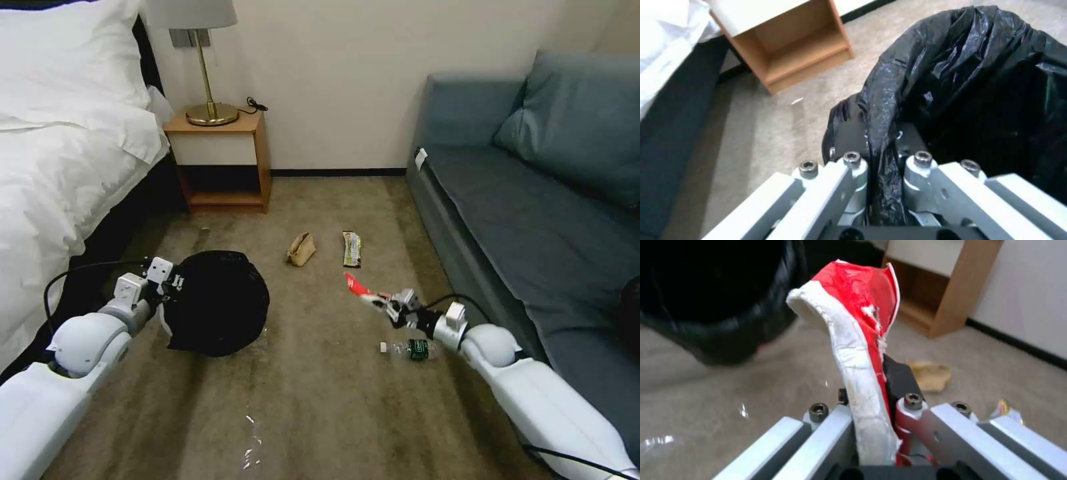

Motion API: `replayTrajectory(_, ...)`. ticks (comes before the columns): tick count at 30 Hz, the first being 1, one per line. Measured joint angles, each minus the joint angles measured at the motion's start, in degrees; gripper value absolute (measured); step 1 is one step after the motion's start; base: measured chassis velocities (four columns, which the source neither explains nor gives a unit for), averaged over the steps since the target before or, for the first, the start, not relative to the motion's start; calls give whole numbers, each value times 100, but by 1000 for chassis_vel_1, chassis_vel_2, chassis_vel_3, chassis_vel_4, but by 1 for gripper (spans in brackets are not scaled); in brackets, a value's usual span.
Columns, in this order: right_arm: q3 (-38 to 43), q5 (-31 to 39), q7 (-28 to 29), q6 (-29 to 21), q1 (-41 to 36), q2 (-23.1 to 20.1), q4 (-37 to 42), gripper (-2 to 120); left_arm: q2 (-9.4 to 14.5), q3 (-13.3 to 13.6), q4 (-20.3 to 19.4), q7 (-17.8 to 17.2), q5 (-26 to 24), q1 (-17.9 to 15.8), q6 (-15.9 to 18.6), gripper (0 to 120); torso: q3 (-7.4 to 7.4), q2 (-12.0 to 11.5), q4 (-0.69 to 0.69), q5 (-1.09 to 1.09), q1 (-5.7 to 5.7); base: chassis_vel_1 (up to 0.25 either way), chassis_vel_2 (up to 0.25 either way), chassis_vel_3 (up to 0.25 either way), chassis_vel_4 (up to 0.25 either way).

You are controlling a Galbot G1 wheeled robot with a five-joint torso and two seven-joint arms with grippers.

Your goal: Pick up the trash bin, then pick up the garbage on the floor and place it into the trash bin.

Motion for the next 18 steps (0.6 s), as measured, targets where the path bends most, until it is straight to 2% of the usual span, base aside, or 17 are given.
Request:
replayTrajectory(6, -344, 289, 98, -83, 412, 133, 225, 0, -204, 203, 82, 21, -70, -195, -68, 5, 0, 0, -1, -1, 0, 0, 0, 0, 0)
replayTrajectory(9, -787, 460, 241, -80, 809, 339, 166, 0, -258, 274, 160, 38, -84, -272, -107, 5, 0, 0, 1, -2, 0, 0, 0, 0, 0)
replayTrajectory(13, -984, 487, 288, -107, 967, 488, 101, 0, -276, 292, 191, 44, -85, -295, -123, 5, 0, 0, 1, -2, 0, 0, 0, 0, 0)
replayTrajectory(15, -1323, 489, 318, -131, 1174, 904, -101, 0, -291, 295, 225, 81, -91, -314, -179, 5, 0, 0, 1, -2, 0, 0, 0, 0, 0)
replayTrajectory(16, -1323, 489, 318, -131, 1174, 904, -101, 0, -291, 295, 225, 81, -91, -314, -179, 5, 0, 0, 1, -2, 0, 0, 0, 0, 0)
replayTrajectory(18, -1471, 487, 320, -131, 1251, 1211, -247, 0, -284, 280, 241, 101, -112, -319, -207, 5, 0, 0, 1, -3, 0, 0, 0, 0, 0)
